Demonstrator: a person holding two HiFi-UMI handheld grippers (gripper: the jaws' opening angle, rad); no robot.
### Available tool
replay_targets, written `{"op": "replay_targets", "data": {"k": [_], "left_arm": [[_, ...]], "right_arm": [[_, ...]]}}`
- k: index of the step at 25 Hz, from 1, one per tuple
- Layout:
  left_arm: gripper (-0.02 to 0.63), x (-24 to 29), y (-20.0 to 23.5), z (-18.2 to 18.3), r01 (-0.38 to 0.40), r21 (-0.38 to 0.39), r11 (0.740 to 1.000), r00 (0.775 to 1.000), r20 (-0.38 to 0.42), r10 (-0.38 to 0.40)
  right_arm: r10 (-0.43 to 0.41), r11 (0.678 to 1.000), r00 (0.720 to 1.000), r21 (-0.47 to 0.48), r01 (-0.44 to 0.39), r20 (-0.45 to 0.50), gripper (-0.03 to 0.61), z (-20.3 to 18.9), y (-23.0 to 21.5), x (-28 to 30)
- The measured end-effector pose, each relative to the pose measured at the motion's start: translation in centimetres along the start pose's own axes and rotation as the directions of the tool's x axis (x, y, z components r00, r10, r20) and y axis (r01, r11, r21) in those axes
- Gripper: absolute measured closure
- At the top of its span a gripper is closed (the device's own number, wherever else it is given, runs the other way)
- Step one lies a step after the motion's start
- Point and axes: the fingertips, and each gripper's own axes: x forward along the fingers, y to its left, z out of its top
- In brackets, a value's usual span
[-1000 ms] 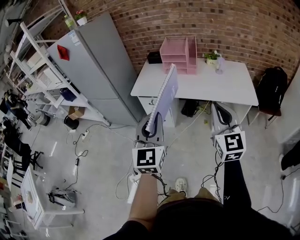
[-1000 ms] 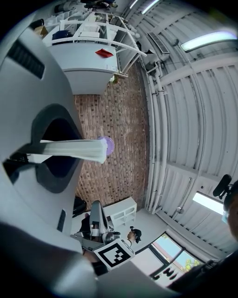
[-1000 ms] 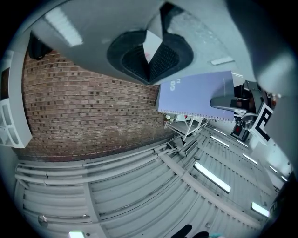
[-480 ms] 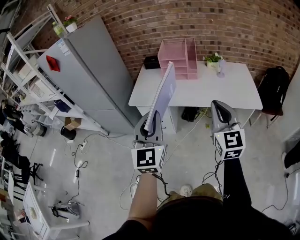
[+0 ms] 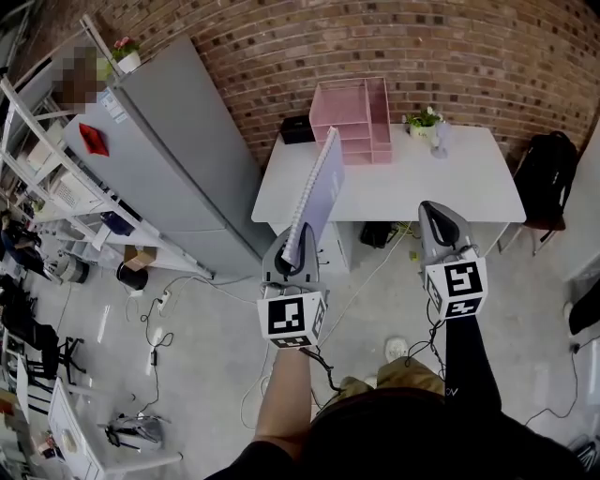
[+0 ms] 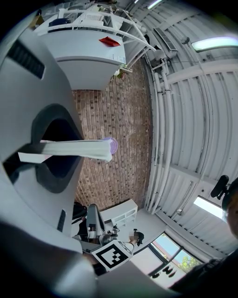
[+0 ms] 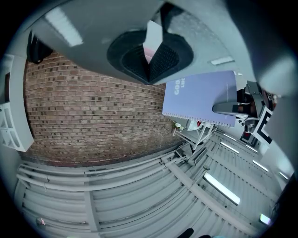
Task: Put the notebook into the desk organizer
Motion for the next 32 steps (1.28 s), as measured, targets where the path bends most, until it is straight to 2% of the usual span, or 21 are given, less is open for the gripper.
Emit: {"op": "replay_targets", "data": {"k": [11,32], "left_arm": [[0.580,5.0,0.6,-1.1,0.003,0.001,1.000,0.999,0.049,-0.003],[0.580,22.4,4.3,-4.5,-0.042,-0.012,0.999,0.999,-0.002,0.042]], "right_arm": [[0.005,1.000,0.999,-0.009,-0.005,0.041,0.578,-1.6,-2.5,4.6],[0.093,0.995,0.995,0.016,-0.094,0.034,0.578,-4.8,-9.3,22.2]]}}
